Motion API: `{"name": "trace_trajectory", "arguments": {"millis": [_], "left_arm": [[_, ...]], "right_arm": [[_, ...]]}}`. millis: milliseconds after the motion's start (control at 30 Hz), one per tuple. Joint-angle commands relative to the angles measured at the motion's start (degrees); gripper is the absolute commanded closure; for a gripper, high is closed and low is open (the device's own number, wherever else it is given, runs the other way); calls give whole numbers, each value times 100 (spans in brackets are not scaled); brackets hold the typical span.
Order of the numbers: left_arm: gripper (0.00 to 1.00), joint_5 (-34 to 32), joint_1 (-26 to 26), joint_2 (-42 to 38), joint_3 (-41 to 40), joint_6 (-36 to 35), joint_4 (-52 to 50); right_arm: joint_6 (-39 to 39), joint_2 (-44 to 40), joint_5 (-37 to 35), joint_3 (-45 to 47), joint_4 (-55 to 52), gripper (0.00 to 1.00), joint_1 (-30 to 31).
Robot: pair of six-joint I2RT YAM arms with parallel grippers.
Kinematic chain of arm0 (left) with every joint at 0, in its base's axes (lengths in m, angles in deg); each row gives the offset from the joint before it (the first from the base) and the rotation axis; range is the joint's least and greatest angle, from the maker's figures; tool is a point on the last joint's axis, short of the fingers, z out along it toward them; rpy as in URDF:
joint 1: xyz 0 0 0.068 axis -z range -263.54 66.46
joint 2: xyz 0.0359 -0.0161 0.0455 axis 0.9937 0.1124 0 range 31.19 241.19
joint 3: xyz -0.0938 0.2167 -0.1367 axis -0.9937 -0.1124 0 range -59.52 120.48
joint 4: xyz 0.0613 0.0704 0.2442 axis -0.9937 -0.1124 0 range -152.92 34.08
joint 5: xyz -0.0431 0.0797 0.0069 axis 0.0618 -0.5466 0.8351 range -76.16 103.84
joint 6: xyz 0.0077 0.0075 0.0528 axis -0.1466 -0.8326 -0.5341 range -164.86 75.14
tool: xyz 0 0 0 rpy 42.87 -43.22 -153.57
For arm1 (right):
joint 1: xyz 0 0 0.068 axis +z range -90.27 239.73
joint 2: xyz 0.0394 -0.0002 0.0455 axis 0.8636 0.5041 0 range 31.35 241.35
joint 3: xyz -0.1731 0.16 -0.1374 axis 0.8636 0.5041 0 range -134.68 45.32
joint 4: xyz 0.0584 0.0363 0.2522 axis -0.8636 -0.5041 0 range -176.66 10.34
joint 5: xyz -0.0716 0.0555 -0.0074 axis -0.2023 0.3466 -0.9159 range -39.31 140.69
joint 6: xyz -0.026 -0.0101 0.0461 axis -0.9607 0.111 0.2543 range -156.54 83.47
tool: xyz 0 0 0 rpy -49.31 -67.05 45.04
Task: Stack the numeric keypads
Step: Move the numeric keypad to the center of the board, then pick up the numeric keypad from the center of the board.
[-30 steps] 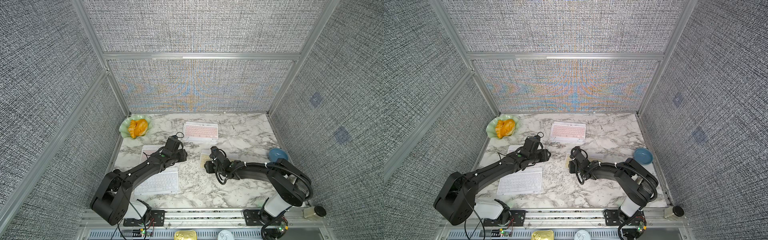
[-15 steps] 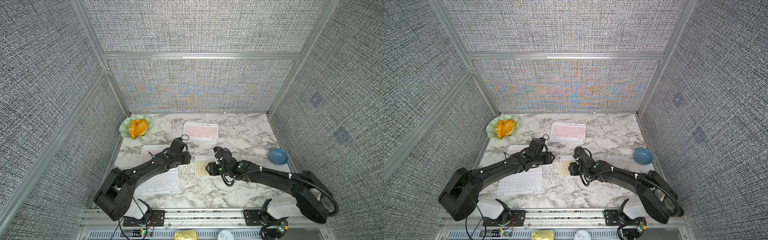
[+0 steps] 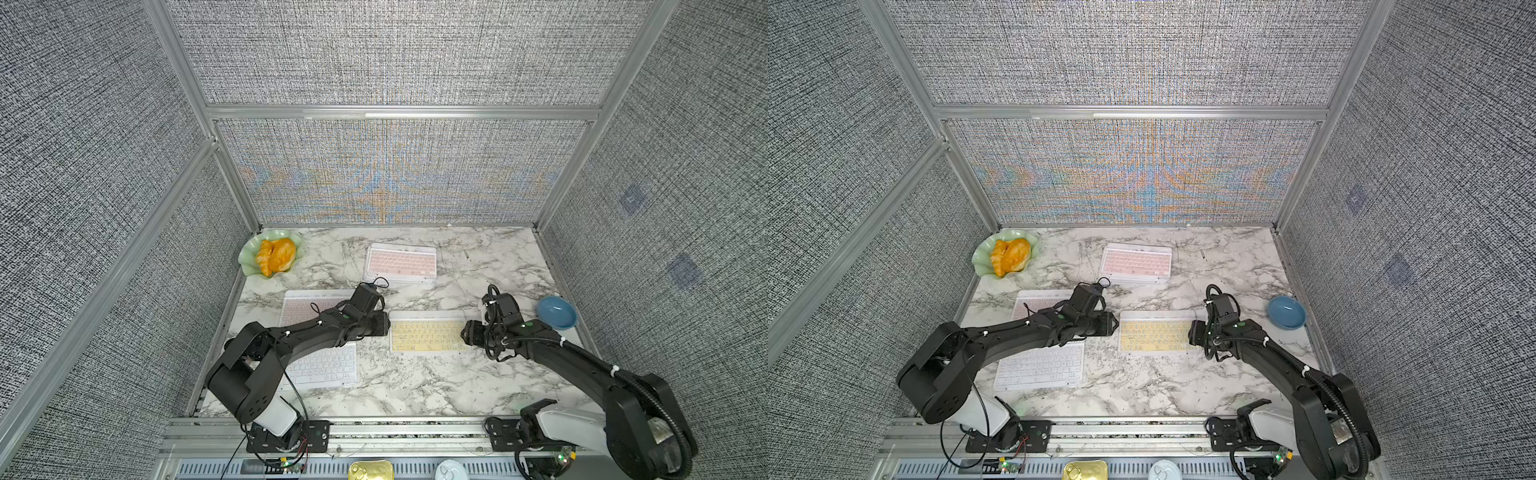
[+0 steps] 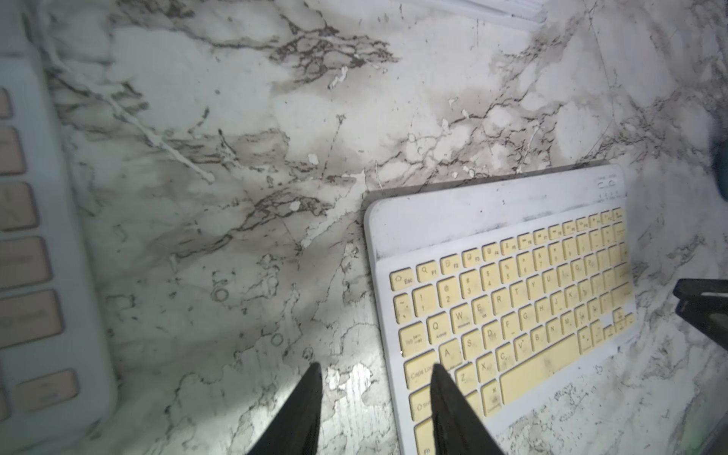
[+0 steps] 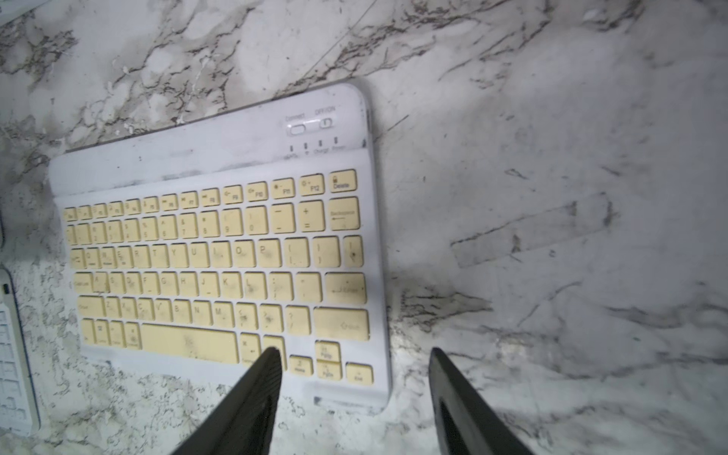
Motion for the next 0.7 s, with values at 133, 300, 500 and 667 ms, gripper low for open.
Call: {"name": "trace_trajectory", "arguments": {"millis": [133,300,500,667], "left_arm": [[53,29,83,90,-71,82,96],[54,55,139,201,-49,108,132],[54,70,191,321,2,108,142],[54,84,246,425,56,117,168]], "right_arm": [[-83,228,207,29,268,38,-221],[-90,517,218,22,453,38,-244],[-70,701,265,62,549,38,-251],[54,728,438,173,701,38,-250]]}}
